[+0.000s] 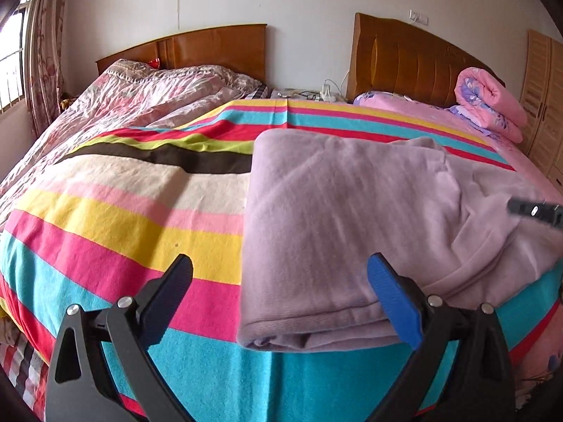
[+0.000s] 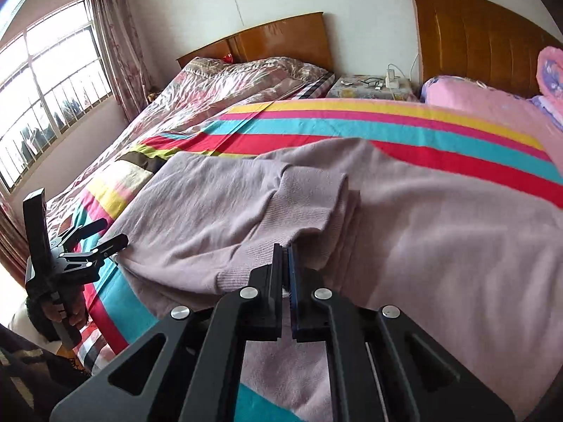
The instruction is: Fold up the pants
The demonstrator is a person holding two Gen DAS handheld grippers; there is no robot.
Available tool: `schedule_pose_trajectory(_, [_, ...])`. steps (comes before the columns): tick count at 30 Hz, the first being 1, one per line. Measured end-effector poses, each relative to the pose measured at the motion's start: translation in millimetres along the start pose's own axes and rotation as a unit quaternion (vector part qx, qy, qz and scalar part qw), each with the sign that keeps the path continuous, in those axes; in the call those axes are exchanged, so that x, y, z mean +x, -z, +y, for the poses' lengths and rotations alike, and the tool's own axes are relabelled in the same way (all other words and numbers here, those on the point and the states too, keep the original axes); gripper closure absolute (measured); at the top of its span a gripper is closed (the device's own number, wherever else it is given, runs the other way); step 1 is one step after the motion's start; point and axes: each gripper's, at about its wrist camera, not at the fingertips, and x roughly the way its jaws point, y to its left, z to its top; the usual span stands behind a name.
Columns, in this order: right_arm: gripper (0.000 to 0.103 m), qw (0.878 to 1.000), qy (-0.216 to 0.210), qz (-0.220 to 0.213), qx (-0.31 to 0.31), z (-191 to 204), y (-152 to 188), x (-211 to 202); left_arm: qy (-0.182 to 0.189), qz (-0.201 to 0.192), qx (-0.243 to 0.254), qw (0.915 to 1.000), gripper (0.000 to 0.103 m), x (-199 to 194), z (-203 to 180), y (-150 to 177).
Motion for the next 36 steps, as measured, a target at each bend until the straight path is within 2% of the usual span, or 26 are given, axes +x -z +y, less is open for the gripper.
schedule_pose_trajectory(2, [0.098, 0.999, 0.021, 0.034, 0.014, -10, 8, 16, 0.000, 0.000, -0.003, 1.0000, 0.003, 0, 2, 0])
schedule_pose_trajectory(3, [0.098, 0.998, 0.018, 0.061, 0.022, -15, 16, 26, 0.001, -0.001, -0.005, 1.0000, 0.001, 0, 4, 1])
schedule_pose_trajectory(6, [0.096, 0.997, 0.003, 0.049, 0.056, -22, 22, 23, -0.003, 0.009, -0.003, 1.0000, 0.001, 5, 5, 3])
schedule_pose_trajectory(7, [0.086, 0.997, 0.001, 0.044, 0.065, -26, 21, 20, -0.004, 0.011, -0.002, 0.9999, 0.001, 6, 5, 4])
schedule_pose_trajectory(8, [0.064, 0.997, 0.003, 0.040, 0.070, -29, 21, 16, -0.004, 0.011, -0.002, 0.9999, 0.001, 6, 5, 5])
schedule_pose_trajectory(9, [0.048, 0.996, -0.002, 0.033, 0.078, -32, 21, 11, -0.005, 0.011, -0.001, 0.9999, 0.001, 5, 6, 5])
schedule_pose_trajectory(10, [0.022, 0.996, -0.019, 0.021, 0.090, -36, 20, 4, -0.006, 0.010, 0.000, 0.9999, 0.001, 5, 6, 5])
schedule_pose_trajectory(11, [0.019, 0.994, -0.036, 0.012, 0.100, -40, 19, 0, -0.008, 0.009, 0.000, 0.9999, 0.001, 5, 7, 5])
schedule_pose_trajectory(12, [0.019, 0.993, -0.048, 0.012, 0.105, -42, 17, -2, -0.010, 0.008, 0.000, 0.9999, 0.001, 4, 8, 4])
schedule_pose_trajectory(14, [0.027, 0.994, -0.047, 0.013, 0.098, -40, 14, -3, -0.015, 0.004, -0.003, 0.9999, 0.001, 3, 9, 3])
schedule_pose_trajectory(18, [0.030, 0.994, -0.045, 0.028, 0.096, -41, 10, 11, -0.024, -0.004, -0.017, 0.9996, 0.001, 0, 14, 2])
schedule_pose_trajectory(23, [0.043, 0.991, -0.070, 0.066, 0.089, -31, 12, 32, -0.028, -0.007, -0.020, 0.9994, 0.001, -4, 18, 1])
schedule_pose_trajectory(26, [0.045, 0.991, -0.058, 0.080, 0.085, -26, 14, 33, -0.029, -0.007, -0.023, 0.9993, 0.001, -5, 20, 1])
schedule_pose_trajectory(29, [0.057, 0.988, -0.058, 0.092, 0.107, -36, 17, 28, -0.029, -0.006, -0.026, 0.9992, 0.001, -4, 22, 1])
schedule_pose_trajectory(31, [0.057, 0.987, -0.072, 0.091, 0.112, -37, 18, 28, -0.029, -0.009, -0.027, 0.9992, 0.001, -6, 23, 2])
schedule_pose_trajectory(34, [0.058, 0.981, -0.116, 0.078, 0.131, -39, 16, 34, -0.027, -0.012, -0.030, 0.9991, 0.001, -6, 25, 3])
schedule_pose_trajectory(36, [0.061, 0.979, -0.125, 0.072, 0.145, -43, 16, 39, -0.023, -0.011, -0.034, 0.9991, 0.001, -5, 26, 3])
